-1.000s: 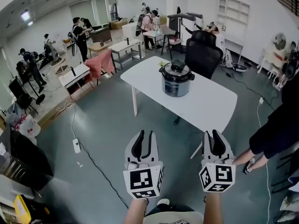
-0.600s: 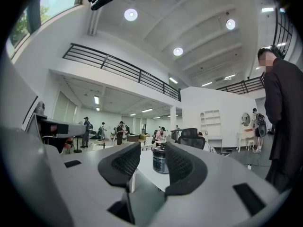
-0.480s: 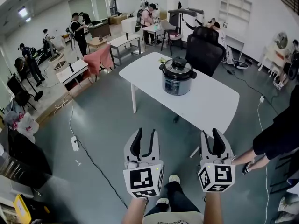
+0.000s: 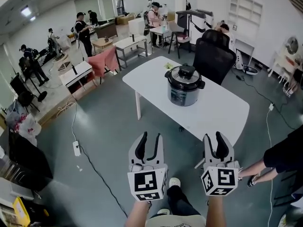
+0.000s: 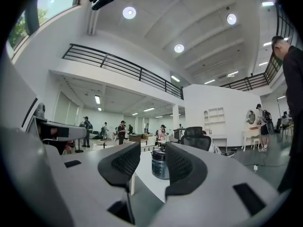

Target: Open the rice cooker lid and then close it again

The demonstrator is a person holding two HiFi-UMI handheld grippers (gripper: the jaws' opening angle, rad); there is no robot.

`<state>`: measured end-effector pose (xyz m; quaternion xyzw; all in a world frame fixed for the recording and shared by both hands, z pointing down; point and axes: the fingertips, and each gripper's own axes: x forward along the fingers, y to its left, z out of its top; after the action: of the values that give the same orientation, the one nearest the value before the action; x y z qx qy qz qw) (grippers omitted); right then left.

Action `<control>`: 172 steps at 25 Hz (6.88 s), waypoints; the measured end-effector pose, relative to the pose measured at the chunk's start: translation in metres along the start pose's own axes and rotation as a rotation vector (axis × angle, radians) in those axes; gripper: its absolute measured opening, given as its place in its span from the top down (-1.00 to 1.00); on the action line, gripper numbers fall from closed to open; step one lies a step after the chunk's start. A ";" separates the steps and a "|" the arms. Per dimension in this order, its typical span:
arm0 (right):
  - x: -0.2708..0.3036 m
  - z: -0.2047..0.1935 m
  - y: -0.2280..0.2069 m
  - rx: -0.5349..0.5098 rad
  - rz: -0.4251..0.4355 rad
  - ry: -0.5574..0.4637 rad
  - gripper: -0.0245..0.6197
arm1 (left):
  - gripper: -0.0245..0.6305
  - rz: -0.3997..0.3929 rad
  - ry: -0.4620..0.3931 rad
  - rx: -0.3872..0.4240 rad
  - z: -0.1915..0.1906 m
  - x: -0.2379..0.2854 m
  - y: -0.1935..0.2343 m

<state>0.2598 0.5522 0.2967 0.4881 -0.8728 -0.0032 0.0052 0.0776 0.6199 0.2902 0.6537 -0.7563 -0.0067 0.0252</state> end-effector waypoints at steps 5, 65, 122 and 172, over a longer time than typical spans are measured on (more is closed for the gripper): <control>0.069 0.003 -0.028 0.014 0.012 -0.007 0.37 | 0.44 0.014 -0.007 0.004 0.007 0.069 0.001; 0.702 -0.042 -0.163 0.088 -0.165 0.153 0.36 | 0.44 -0.299 0.164 -0.111 -0.015 0.755 0.105; 0.755 -0.151 -0.193 0.997 0.136 0.569 0.42 | 0.45 -0.649 0.824 -0.774 -0.136 0.812 -0.002; 0.738 -0.163 -0.191 1.156 -0.295 0.289 0.46 | 0.43 -1.093 1.032 -0.440 -0.145 0.833 -0.016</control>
<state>0.0377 -0.1767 0.4622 0.5232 -0.6469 0.5361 -0.1423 -0.0201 -0.2031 0.4587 0.8339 -0.2010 0.1367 0.4956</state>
